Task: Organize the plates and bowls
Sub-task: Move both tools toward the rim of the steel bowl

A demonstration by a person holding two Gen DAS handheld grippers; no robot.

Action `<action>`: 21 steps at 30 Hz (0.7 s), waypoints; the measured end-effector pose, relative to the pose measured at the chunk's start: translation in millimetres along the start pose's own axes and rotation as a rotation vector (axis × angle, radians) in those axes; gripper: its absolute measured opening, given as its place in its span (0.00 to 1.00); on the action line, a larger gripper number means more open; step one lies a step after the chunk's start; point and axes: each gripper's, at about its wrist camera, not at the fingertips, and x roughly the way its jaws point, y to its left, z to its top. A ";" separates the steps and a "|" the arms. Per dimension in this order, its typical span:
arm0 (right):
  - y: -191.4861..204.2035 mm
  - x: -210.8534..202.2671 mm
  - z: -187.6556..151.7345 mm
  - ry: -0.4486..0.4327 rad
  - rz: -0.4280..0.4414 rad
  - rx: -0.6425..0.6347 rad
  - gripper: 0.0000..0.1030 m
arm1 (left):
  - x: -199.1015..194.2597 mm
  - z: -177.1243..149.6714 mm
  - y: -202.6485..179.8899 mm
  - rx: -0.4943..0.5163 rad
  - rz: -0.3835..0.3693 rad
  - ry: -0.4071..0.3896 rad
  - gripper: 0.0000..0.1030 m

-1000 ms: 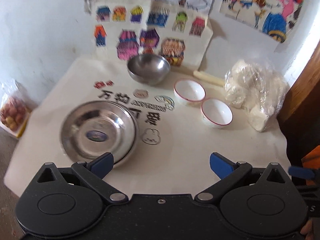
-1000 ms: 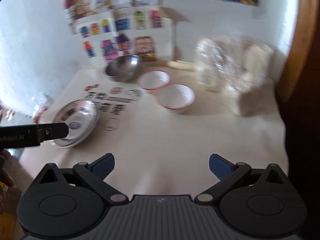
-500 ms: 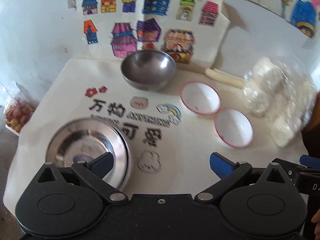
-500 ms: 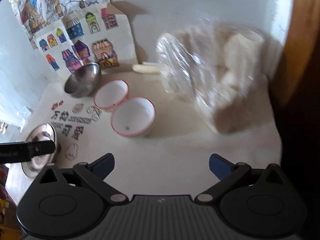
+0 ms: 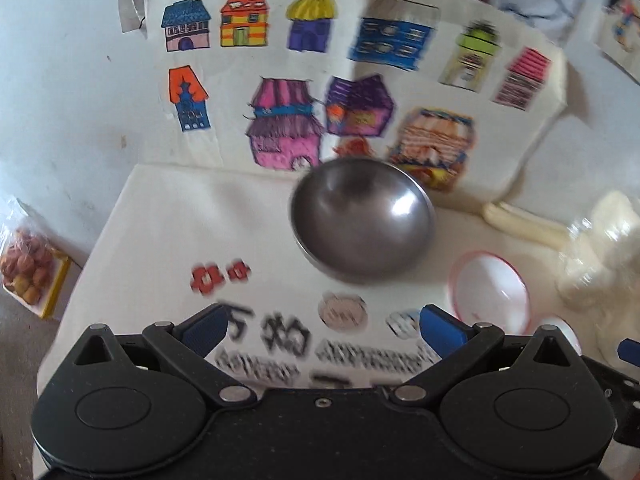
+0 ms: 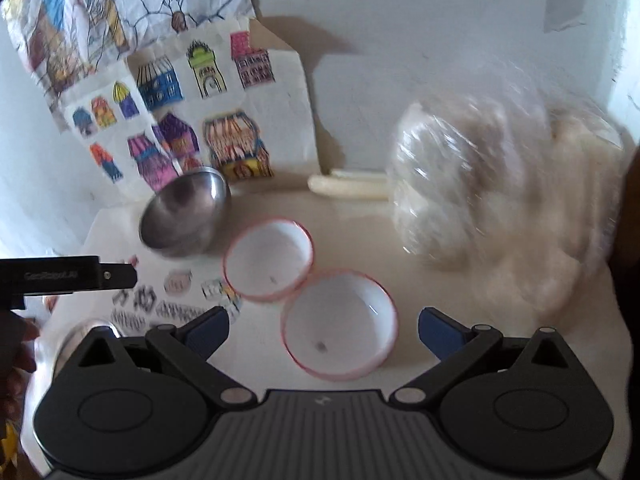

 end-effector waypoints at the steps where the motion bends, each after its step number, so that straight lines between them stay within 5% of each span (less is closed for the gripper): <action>1: 5.1 7.2 4.2 -0.001 -0.003 -0.006 1.00 | 5.8 6.3 4.2 0.001 -0.003 0.003 0.99; 11: 49.1 71.3 63.1 -0.049 -0.038 -0.050 1.00 | 46.6 44.0 32.7 0.009 -0.007 0.014 0.99; 21: 74.0 116.8 78.9 -0.005 -0.048 -0.123 0.98 | 79.7 57.5 53.3 -0.123 -0.079 0.072 0.96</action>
